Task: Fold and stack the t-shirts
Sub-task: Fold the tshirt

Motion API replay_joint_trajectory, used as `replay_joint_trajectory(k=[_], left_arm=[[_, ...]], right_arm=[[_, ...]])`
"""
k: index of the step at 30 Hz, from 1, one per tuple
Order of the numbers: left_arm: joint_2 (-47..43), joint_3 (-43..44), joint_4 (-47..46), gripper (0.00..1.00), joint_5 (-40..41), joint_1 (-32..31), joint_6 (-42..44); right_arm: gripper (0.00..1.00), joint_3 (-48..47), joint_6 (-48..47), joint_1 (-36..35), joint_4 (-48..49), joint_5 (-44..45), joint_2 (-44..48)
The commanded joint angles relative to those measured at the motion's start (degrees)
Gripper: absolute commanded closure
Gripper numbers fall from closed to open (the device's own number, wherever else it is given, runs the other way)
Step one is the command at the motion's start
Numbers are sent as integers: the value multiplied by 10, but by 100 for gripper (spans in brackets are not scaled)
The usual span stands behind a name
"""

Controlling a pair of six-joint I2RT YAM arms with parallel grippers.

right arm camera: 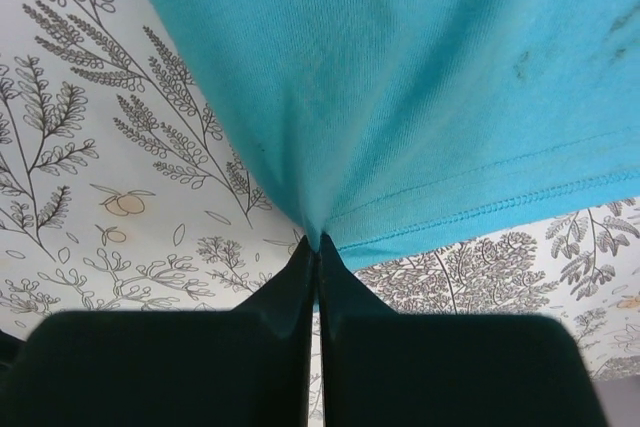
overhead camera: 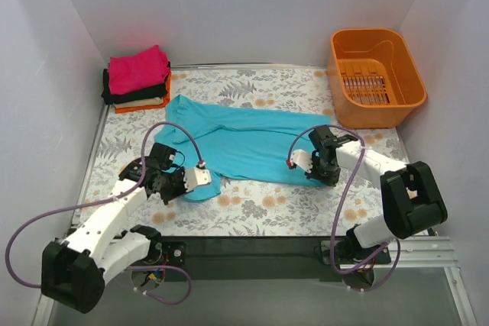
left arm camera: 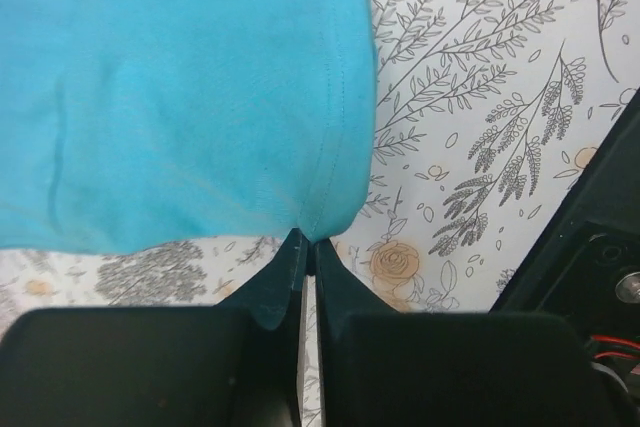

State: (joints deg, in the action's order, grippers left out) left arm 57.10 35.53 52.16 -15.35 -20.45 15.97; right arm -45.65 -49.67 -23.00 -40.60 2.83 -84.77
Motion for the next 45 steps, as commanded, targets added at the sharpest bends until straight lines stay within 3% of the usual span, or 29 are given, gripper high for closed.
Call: replay_joint_trajectory(k=[1, 9, 14, 17, 23, 27, 33, 45], left_arm=[[-57, 43, 89, 100, -21, -1, -9], [-134, 97, 202, 100, -23, -2, -40], [-168, 125, 227, 100, -24, -2, -69], [-152, 148, 197, 100, -20, -2, -91], [-19, 220, 48, 100, 22, 0, -155], [82, 289, -34, 100, 23, 38, -179], [220, 392, -110, 100, -14, 104, -197], [398, 485, -187, 100, -31, 110, -254]], right_arm=[[99, -1, -10, 1, -34, -7, 40], [99, 17, -15, 1, -75, -20, 107], [99, 26, -29, 1, -108, -24, 161], [99, 8, -31, 2, -106, -23, 163], [99, -98, -32, 24, -104, -24, 93], [99, -161, -46, 44, -106, -24, 54], [99, -224, -72, 88, -106, -24, -22], [99, -348, -64, 118, -82, -41, -204]])
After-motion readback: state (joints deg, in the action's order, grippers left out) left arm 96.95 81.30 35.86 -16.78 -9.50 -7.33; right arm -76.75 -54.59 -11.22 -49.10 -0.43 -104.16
